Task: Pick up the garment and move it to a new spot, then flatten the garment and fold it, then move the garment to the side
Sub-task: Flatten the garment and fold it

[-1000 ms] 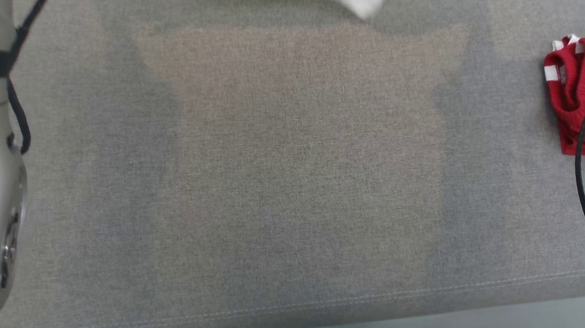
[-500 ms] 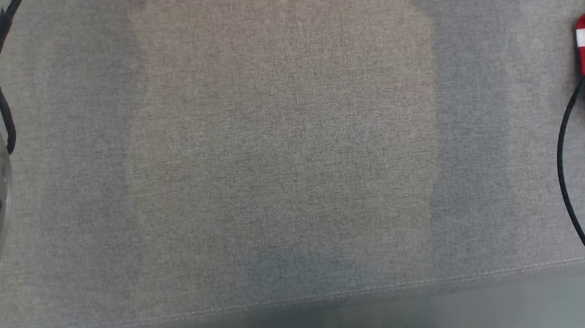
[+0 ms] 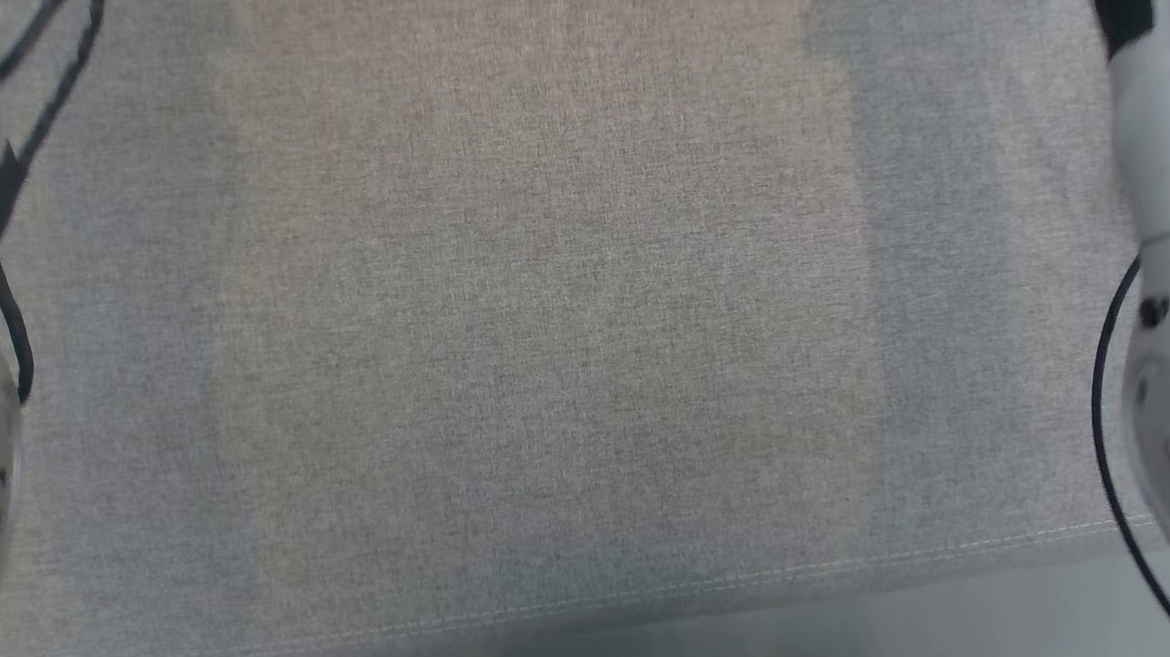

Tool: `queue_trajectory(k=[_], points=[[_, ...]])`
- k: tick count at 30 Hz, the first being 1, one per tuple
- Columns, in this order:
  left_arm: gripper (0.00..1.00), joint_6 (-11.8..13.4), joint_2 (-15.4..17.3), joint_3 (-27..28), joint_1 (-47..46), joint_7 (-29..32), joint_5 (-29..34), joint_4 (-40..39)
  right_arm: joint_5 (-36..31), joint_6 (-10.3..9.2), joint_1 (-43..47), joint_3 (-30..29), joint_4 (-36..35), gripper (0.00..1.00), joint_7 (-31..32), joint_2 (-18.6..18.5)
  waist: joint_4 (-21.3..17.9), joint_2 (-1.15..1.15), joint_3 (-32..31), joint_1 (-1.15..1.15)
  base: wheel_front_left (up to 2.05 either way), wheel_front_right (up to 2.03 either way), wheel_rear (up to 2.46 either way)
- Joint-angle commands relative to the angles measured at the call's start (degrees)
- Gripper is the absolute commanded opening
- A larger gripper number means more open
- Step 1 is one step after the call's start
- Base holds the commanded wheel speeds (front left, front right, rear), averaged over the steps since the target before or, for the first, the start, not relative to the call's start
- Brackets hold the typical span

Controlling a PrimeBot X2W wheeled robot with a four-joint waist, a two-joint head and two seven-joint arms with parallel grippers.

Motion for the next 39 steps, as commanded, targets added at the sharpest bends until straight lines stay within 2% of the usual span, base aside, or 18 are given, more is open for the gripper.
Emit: queue_trajectory(k=[1,5,11,15,21,27,31,39], points=[[0.00,-0.42,0.46,0.10,1.50,0.19,-0.11,-0.31,0.70,0.02,1.80,0.26,-0.61,0.00,0.27,-0.51,0.01,0.00,-1.99,-0.01,0.00,0.00,0.00],[0.00,-1.70,1.33,0.16,10.00,1.54,-1.39,-2.30,6.34,0.02,12.95,2.06,-6.54,0.00,3.34,-1.71,0.27,0.00,-6.66,-0.01,0.00,0.00,0.00],[0.00,-1.83,-0.02,-0.45,26.77,3.06,-3.06,-8.34,11.69,0.02,33.76,2.93,-16.77,0.00,5.95,-4.37,1.78,0.00,-12.96,-0.01,0.00,0.00,0.00],[0.00,-0.05,0.56,-0.12,38.83,3.87,-4.51,-15.96,14.99,0.02,46.88,1.04,-24.06,0.00,7.13,-4.07,2.27,0.00,-15.16,-0.01,0.00,0.00,0.00],[0.00,4.75,1.36,2.06,57.13,3.98,-6.97,-31.68,16.07,0.02,62.74,-2.74,-34.78,0.00,7.07,-2.28,2.76,0.00,-16.94,-0.01,0.00,0.00,0.00],[0.00,9.24,-0.16,2.87,72.59,2.52,-8.42,-43.93,15.02,0.02,75.36,-6.86,-43.21,0.00,7.33,-0.08,3.41,0.00,-18.41,-0.01,0.00,0.00,0.00],[0.00,10.51,-0.91,2.31,79.45,0.89,-7.70,-47.50,16.08,0.02,82.45,-9.25,-47.29,0.00,8.50,0.89,3.81,0.00,-19.48,-0.01,0.00,0.00,0.00],[0.00,10.59,-1.86,1.62,86.18,-1.84,-6.83,-49.14,18.67,0.02,93.02,-11.08,-51.92,0.00,10.64,1.14,3.89,0.00,-21.72,-0.01,0.00,0.00,0.00]])
